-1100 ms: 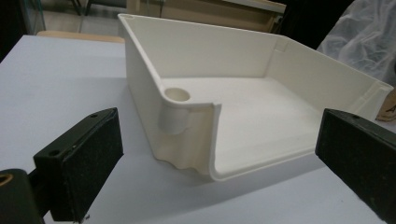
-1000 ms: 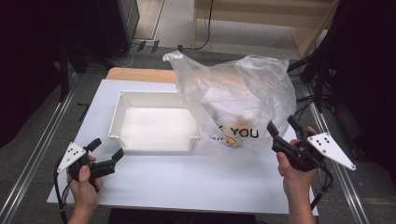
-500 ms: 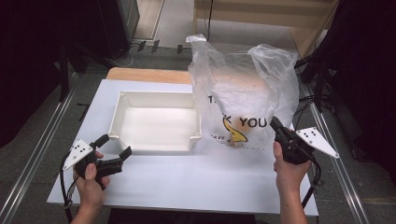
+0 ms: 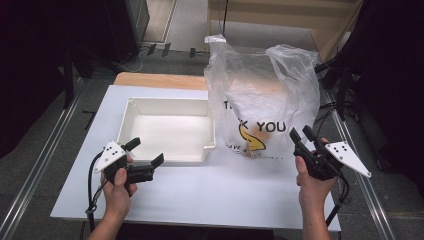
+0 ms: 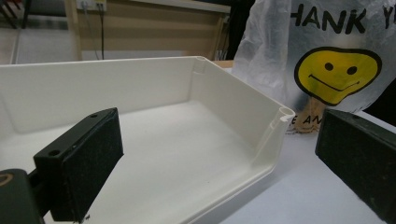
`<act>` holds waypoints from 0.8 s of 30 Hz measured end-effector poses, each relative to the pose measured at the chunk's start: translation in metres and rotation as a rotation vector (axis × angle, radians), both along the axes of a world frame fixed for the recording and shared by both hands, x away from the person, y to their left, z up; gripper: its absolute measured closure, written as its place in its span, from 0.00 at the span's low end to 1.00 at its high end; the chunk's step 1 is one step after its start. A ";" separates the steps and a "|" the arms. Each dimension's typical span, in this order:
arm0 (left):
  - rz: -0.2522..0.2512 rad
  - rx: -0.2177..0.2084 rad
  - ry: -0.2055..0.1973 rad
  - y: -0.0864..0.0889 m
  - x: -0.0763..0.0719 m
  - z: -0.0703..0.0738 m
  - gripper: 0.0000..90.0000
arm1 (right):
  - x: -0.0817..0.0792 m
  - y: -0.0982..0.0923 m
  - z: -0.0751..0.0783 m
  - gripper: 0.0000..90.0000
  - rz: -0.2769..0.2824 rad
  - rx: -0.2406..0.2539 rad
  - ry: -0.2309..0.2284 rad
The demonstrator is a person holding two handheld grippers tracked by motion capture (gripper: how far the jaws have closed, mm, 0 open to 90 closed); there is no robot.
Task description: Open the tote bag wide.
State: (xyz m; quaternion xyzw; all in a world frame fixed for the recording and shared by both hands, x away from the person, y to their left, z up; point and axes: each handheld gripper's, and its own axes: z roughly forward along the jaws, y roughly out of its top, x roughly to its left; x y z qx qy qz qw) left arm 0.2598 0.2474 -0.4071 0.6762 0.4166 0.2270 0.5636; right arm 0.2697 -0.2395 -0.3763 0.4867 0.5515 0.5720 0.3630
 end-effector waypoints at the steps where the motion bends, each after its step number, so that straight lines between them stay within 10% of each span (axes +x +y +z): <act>1: -0.003 -0.002 0.002 -0.002 0.002 0.000 0.01 | 0.000 0.000 0.001 0.45 -0.008 -0.001 -0.003; 5: -0.016 0.004 0.003 -0.011 0.009 0.003 0.01 | -0.002 0.004 0.006 0.28 0.046 0.013 -0.024; 12: -0.057 0.012 0.002 -0.032 0.018 0.010 0.01 | 0.003 0.022 0.008 0.28 0.107 -0.015 -0.002; 24: -0.128 0.012 -0.008 -0.069 0.033 0.016 0.01 | 0.011 0.027 -0.015 1.00 0.162 -0.045 0.056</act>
